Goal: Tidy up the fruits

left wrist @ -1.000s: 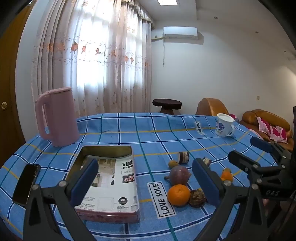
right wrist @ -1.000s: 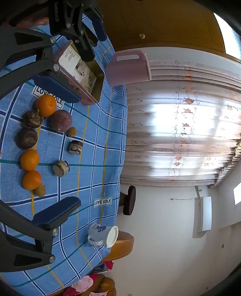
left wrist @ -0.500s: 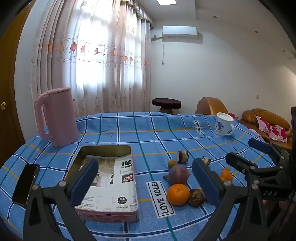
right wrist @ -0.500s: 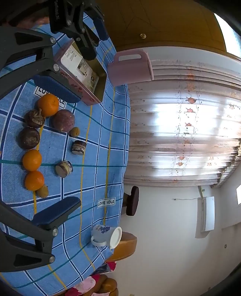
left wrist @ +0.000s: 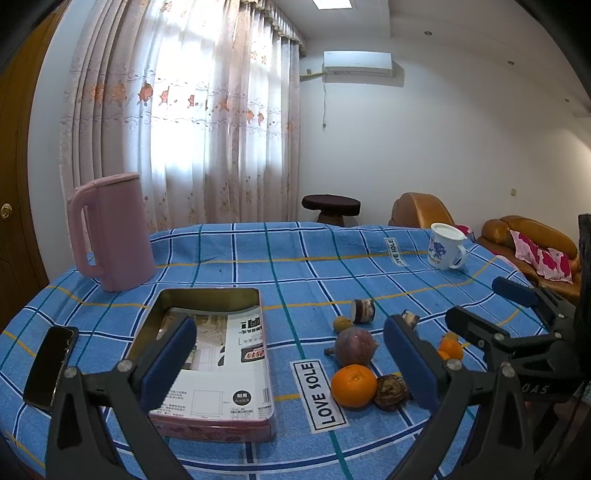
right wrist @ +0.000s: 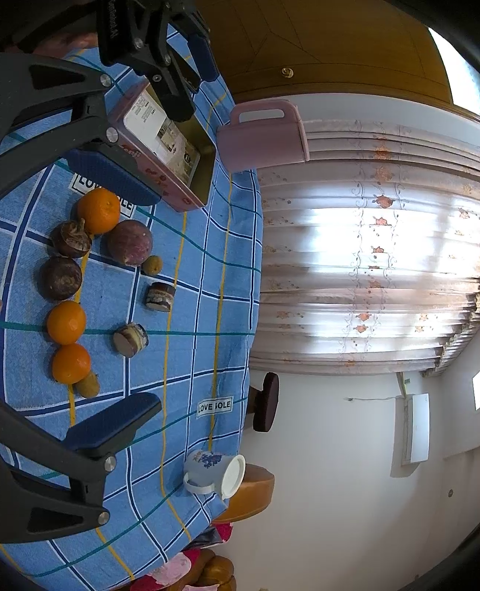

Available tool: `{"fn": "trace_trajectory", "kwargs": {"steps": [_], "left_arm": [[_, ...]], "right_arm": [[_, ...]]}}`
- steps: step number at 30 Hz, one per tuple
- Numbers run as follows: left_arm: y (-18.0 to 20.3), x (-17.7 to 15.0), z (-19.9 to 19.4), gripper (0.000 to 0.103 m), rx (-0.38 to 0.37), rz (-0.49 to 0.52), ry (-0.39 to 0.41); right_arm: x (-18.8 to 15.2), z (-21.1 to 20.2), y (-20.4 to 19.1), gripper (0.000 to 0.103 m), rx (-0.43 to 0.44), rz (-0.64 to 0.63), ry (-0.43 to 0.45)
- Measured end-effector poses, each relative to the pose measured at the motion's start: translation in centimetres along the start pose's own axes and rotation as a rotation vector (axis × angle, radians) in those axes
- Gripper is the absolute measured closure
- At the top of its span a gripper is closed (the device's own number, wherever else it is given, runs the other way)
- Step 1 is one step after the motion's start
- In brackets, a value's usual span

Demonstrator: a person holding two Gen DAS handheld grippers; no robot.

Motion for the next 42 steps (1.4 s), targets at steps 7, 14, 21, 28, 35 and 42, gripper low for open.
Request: {"fn": "trace_trajectory", "kwargs": {"steps": [7,14,21,28,35,42], "left_arm": [[0.0,0.0,-0.1,0.0,-0.001,0.0,0.0],[0.0,0.0,-0.1,0.0,-0.001,-0.001,0.001],[0.0,0.0,-0.2,0.0,-0.002,-0.002,0.0],[0.0,0.0,-0.2,0.0,-0.002,-0.002,-0.001],[0.0,-0.1,-0.2,0.0,-0.002,-0.003,-0.003],[0.2,-1.5,0.9,0.0,-0.006,-0.004,-0.025]], "right_arm": [[-0.2,0.0,-0.2,0.001,0.001,0.001,-0.004],[-0.3,0.1,-0.3,0.001,0.003,0.002,-0.011],[-0.4,0.1,-0.2,0.001,0.003,0.003,-0.015],[-0.6,0.1,-0.2,0.001,0.003,0.003,-0.018],[-0.8,0.3,0.0,0.001,0.0,0.005,-0.022],[-1.3,0.3,2.0,0.001,-0.009,0.047,-0.021]]}}
Point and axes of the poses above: each gripper's, at about its wrist camera, not at the fingertips, and z roughly the way its jaws point, y to its right, x to its top, the point moved 9 cm from there along z, roughly the way its jaws point, and after that the axes turned 4 degrees about z, right-handed, at the moved point
